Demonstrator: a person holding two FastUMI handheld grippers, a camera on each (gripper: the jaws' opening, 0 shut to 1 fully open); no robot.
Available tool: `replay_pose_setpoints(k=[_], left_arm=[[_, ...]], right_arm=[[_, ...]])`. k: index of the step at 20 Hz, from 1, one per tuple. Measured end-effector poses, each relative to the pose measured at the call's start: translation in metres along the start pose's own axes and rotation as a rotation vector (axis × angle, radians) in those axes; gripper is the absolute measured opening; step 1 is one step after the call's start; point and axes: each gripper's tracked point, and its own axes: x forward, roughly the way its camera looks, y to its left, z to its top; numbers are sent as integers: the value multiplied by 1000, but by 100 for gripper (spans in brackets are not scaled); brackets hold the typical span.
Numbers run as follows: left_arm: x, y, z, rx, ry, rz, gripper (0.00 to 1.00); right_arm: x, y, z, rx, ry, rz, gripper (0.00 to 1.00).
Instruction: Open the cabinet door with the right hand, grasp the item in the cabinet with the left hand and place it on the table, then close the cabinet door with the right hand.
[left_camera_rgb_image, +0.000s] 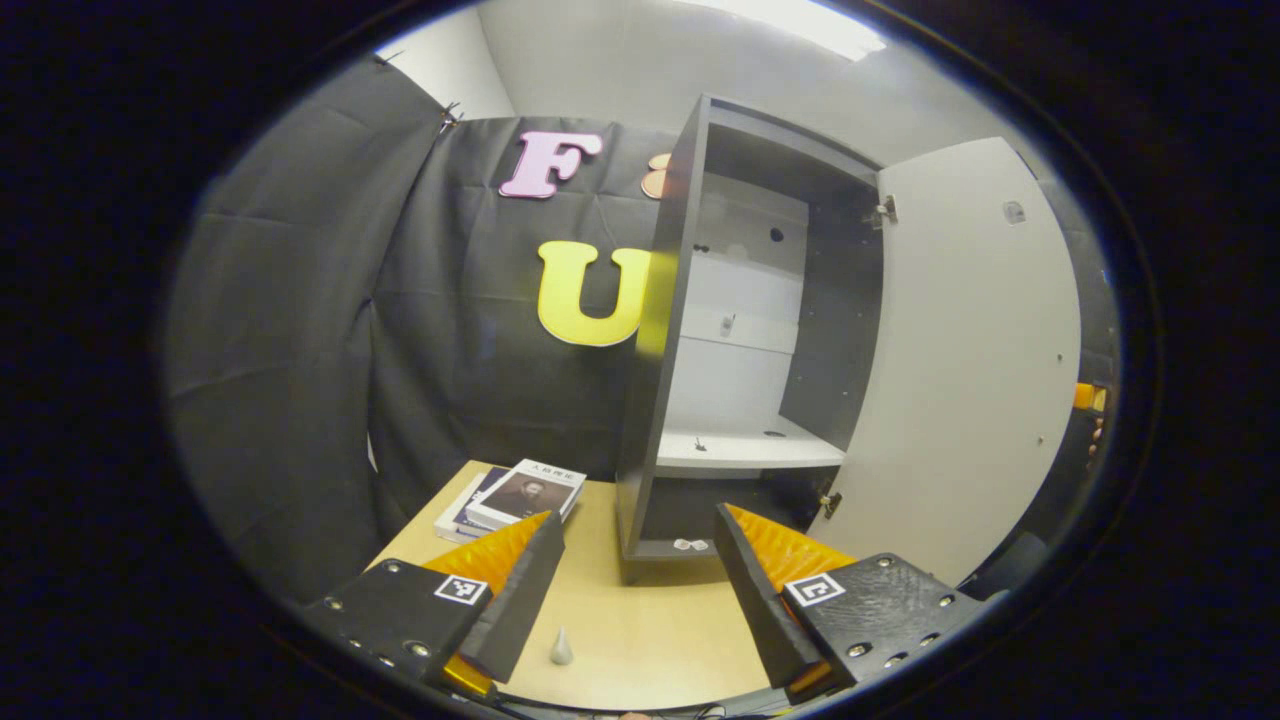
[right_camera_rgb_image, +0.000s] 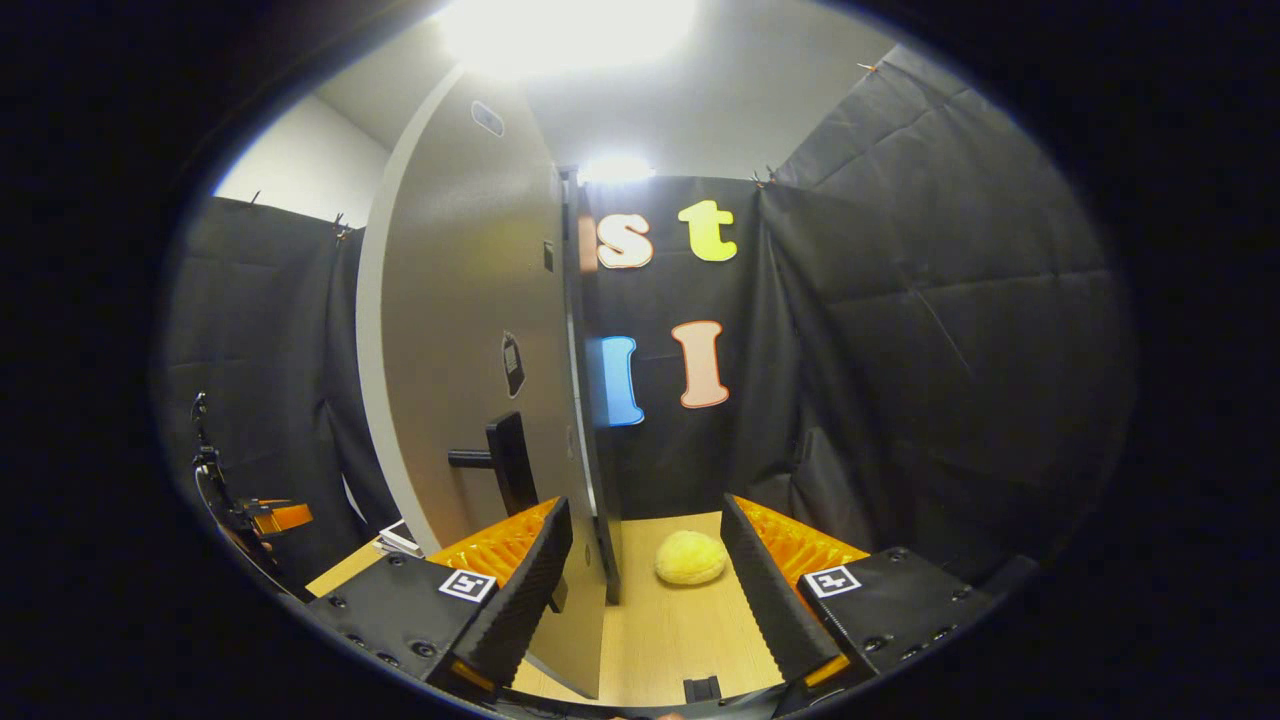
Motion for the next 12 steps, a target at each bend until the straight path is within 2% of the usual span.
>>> replay_pose_setpoints(k=[6,8,12], left_arm=[[-18,15,0,-27,-41,21,92],[-24,28,-4,-11,-34,52,92],[-32,34,-6,-12,-37,63,90]], right_arm=[[0,59,-7,17,12,144,96],[1,79,-10,25,22,193,96],[14,102,-15,29,38,249,96]])
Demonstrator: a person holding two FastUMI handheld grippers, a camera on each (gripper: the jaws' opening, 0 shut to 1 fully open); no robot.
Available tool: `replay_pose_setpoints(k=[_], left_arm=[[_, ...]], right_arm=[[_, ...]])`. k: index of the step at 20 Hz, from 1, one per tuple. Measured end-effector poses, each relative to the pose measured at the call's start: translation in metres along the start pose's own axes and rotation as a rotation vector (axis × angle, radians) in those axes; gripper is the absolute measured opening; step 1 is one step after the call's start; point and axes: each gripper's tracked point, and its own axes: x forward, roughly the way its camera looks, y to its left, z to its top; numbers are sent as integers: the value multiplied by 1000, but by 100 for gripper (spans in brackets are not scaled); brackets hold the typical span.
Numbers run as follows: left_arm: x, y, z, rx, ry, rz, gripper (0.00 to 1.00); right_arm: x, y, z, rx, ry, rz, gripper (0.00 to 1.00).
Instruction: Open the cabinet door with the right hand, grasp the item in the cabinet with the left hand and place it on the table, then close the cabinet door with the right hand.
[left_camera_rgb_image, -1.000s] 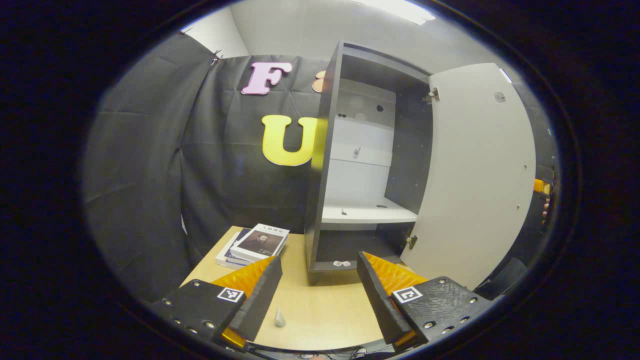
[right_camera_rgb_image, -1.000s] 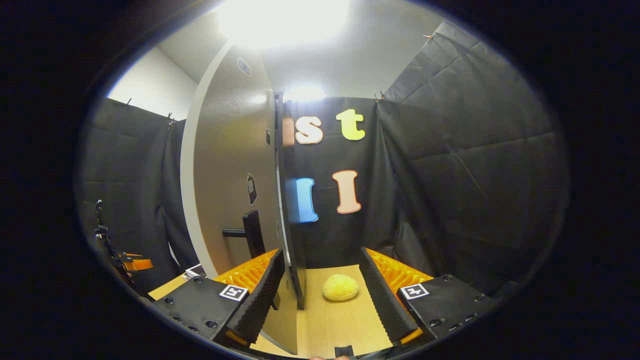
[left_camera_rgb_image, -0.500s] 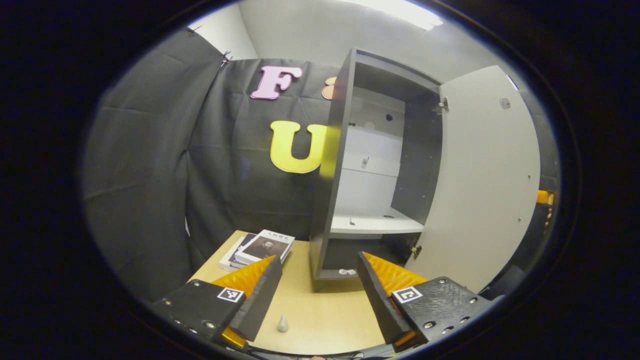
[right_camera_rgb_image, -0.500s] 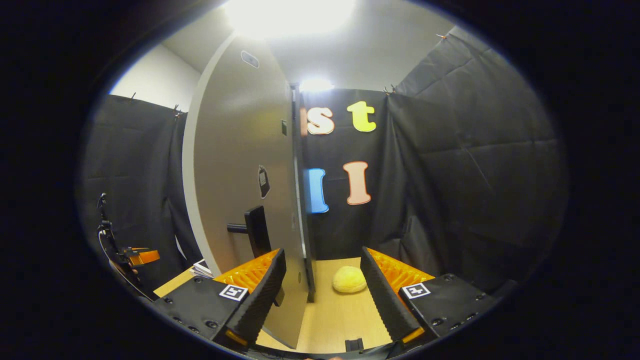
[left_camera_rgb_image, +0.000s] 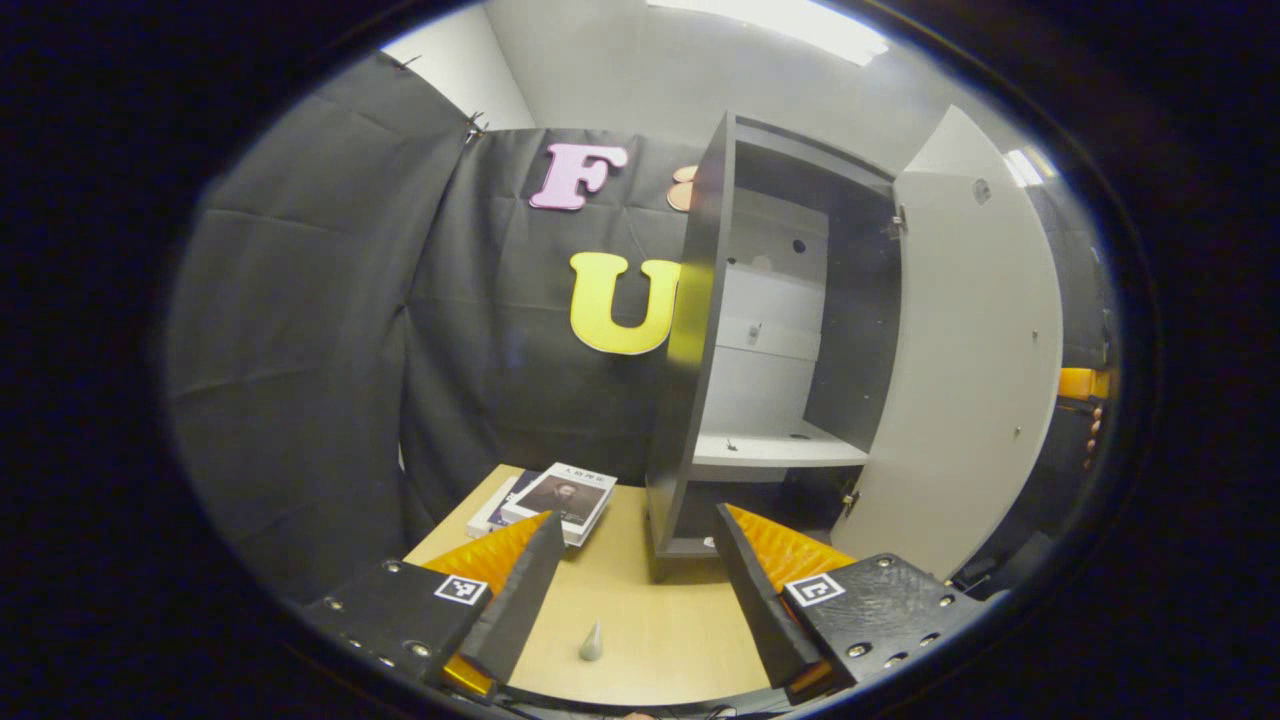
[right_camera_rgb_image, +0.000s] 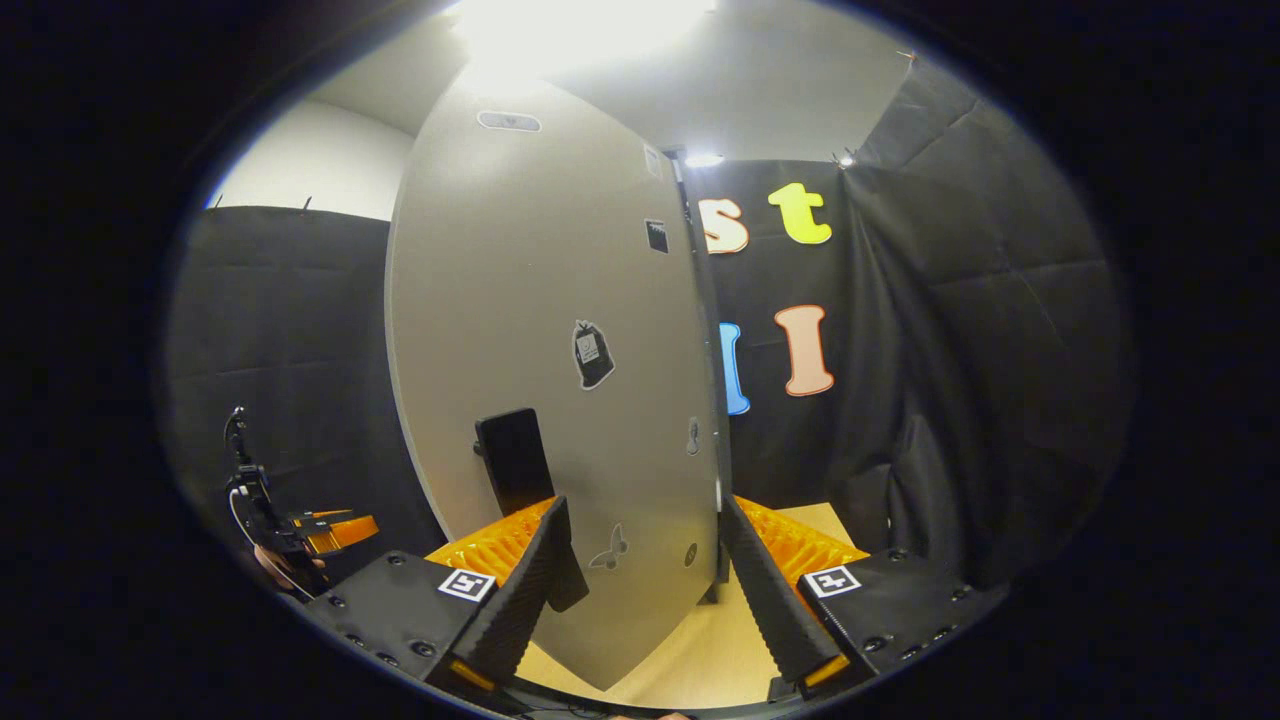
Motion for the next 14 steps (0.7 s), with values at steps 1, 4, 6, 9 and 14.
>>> replay_pose_setpoints(k=[1,4,6,9,14], left_arm=[[-3,2,0,-7,-1,4,90],[-7,8,-1,-7,-2,18,91],[-8,11,0,-6,-5,26,91],[-8,14,-3,-13,3,35,92],[-8,20,5,-13,-8,46,90]], right_arm=[[5,3,-4,-18,14,8,96],[22,15,-14,-60,44,24,96],[31,23,-17,-28,54,44,96],[45,46,-24,38,59,90,96],[81,74,-33,45,119,113,96]])
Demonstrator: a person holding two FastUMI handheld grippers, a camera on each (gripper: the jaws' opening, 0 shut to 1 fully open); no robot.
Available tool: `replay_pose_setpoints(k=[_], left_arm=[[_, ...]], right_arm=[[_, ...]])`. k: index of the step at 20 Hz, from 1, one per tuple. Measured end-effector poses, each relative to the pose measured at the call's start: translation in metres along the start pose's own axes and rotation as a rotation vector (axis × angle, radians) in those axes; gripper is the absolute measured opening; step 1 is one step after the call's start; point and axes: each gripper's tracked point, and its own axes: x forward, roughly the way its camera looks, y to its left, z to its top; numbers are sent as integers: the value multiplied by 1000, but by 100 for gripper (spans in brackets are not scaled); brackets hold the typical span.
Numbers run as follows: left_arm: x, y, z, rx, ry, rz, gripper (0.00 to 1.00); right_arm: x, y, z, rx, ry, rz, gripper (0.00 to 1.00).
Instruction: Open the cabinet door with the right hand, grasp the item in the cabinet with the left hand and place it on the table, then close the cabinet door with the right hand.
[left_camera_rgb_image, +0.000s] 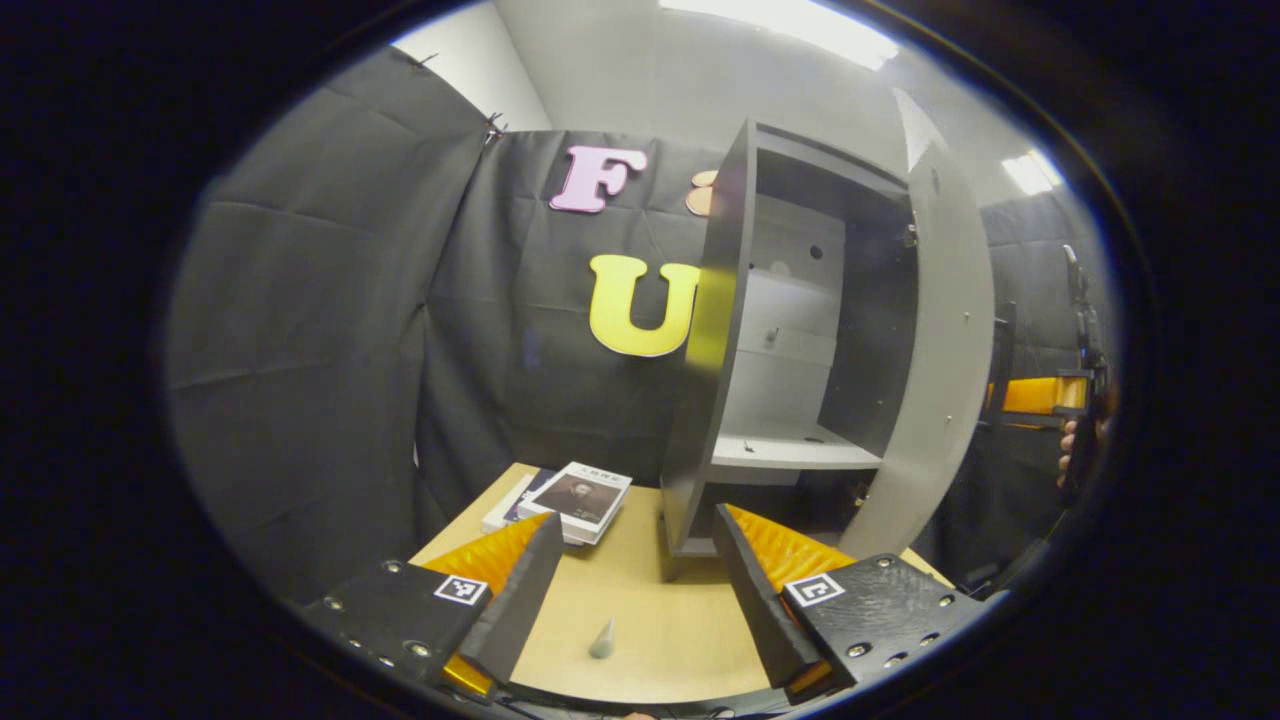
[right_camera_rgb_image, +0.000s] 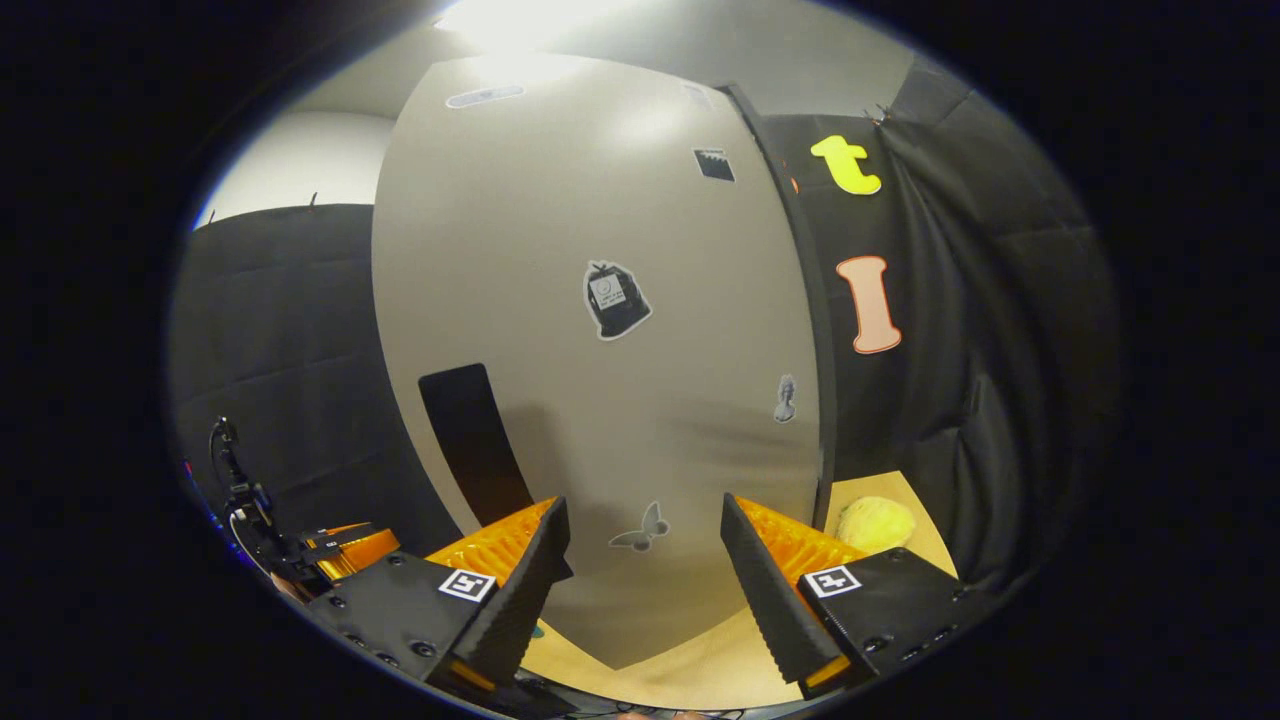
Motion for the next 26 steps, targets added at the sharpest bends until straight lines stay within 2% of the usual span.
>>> replay_pose_setpoints(k=[2,5,7,8,10,12,14,16,17,18,21,22,26], left_arm=[[4,0,3,2,-1,-3,92],[7,-1,12,15,-31,-6,90],[8,-5,14,8,-38,-13,89],[9,-9,14,-1,-39,-23,94],[12,-17,11,-17,-30,-47,90],[14,-24,7,-22,-13,-65,92],[15,-28,4,-24,-4,-60,89],[16,-35,2,-28,12,-48,92],[15,-41,6,-23,15,-46,89],[14,-49,10,-10,17,-42,92],[14,-73,23,39,18,-28,92],[16,-88,27,52,21,-41,89],[28,-141,32,84,33,-64,90]], right_arm=[[13,19,1,-32,-7,16,96],[29,42,4,-17,-9,69,96],[32,48,5,-16,0,77,96],[27,46,5,-27,2,65,96],[17,35,7,-46,-2,23,96],[7,18,6,-44,-10,-21,96],[-1,-4,3,-22,-28,-62,96],[-9,-29,-3,-7,-37,-112,96],[-13,-40,-6,4,-42,-125,96],[-16,-47,-8,18,-48,-129,96],[-23,-73,-11,47,-45,-137,96],[-27,-84,-9,36,-53,-151,96],[-42,-120,17,-22,-124,-156,96]])
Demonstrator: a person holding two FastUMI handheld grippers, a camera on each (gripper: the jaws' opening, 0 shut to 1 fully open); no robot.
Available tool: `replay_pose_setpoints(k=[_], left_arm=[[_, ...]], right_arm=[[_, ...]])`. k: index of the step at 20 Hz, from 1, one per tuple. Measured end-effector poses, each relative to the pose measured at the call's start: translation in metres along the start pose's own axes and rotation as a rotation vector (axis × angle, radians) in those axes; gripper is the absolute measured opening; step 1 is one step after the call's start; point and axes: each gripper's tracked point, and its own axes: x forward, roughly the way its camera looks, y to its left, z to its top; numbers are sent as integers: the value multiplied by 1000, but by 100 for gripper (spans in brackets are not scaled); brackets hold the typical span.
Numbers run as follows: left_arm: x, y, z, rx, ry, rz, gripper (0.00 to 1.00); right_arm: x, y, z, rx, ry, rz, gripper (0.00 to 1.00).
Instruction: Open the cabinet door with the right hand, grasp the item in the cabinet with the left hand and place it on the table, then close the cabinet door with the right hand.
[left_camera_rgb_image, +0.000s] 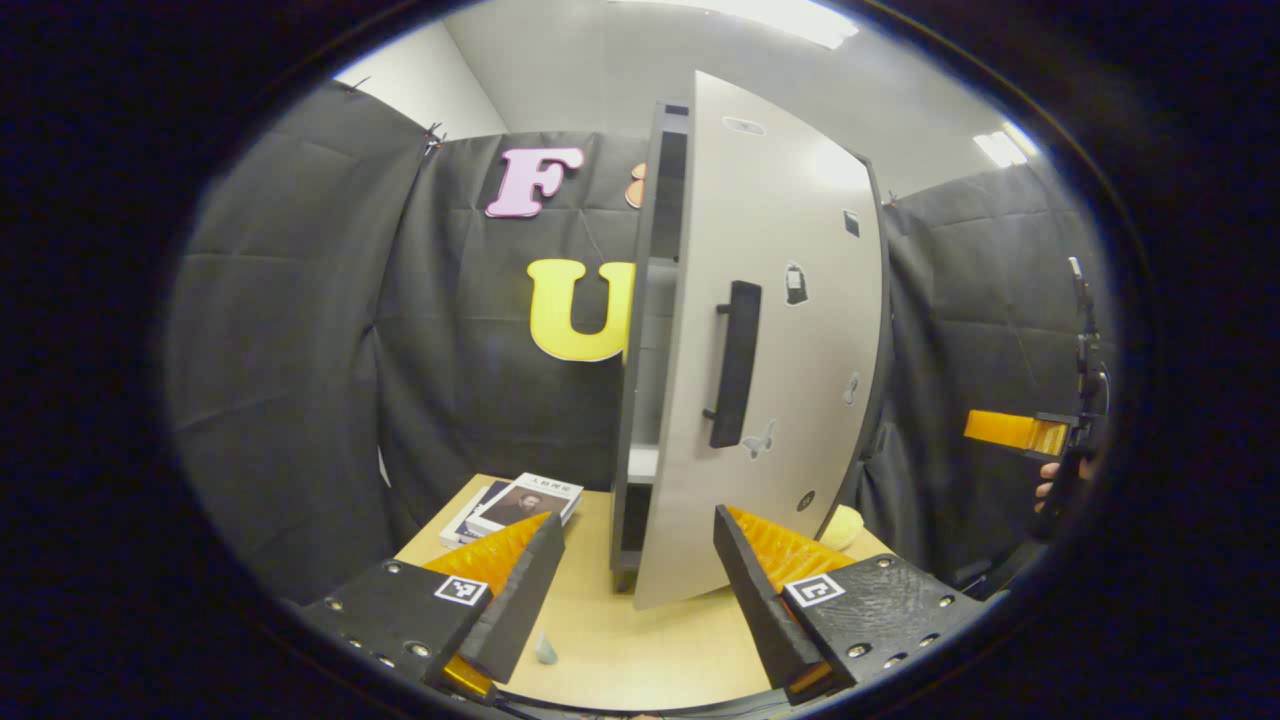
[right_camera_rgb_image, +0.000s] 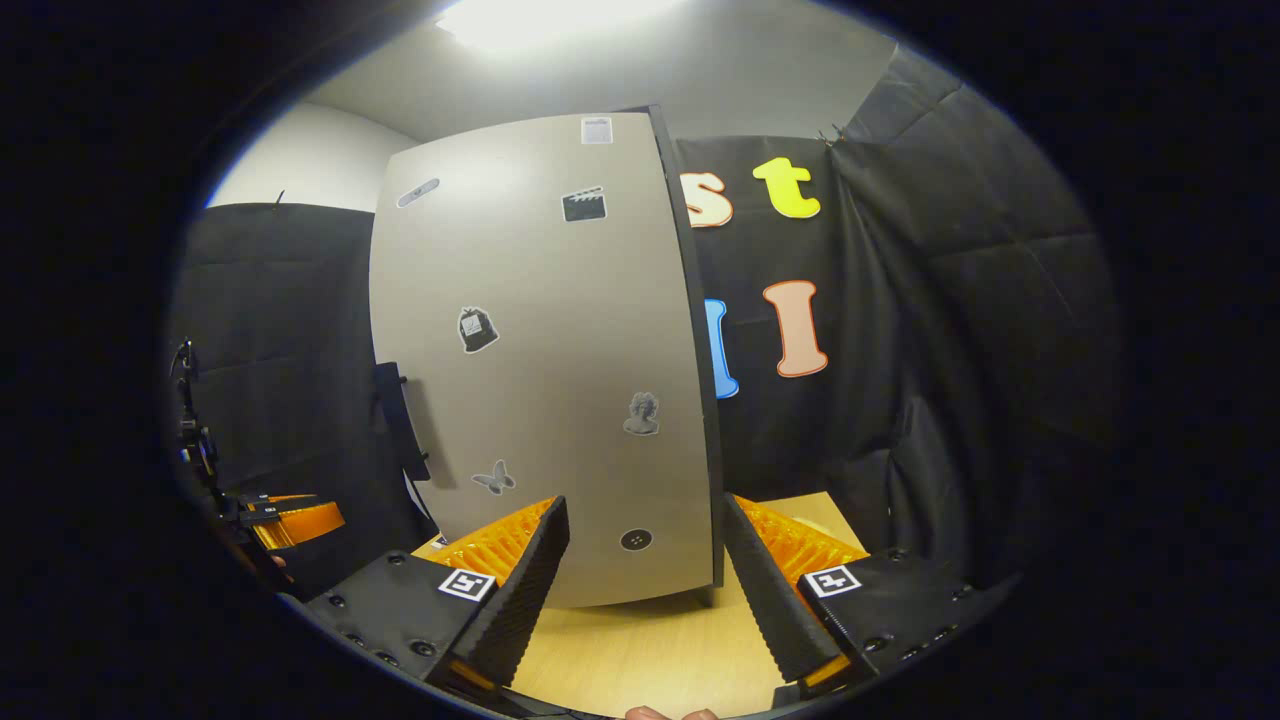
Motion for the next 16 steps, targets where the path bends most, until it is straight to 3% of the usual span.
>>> replay_pose_setpoints(k=[6,9,12,16], left_arm=[[13,-51,25,-14,-40,13,90],[10,-56,40,33,-69,68,94],[8,-66,46,39,-111,86,89],[3,-80,45,2,-138,62,92]], right_arm=[[-11,-34,13,41,-33,39,96],[-16,-49,7,44,-27,42,96],[-17,-60,-5,55,-17,42,96],[-20,-65,-17,88,-16,47,96]])
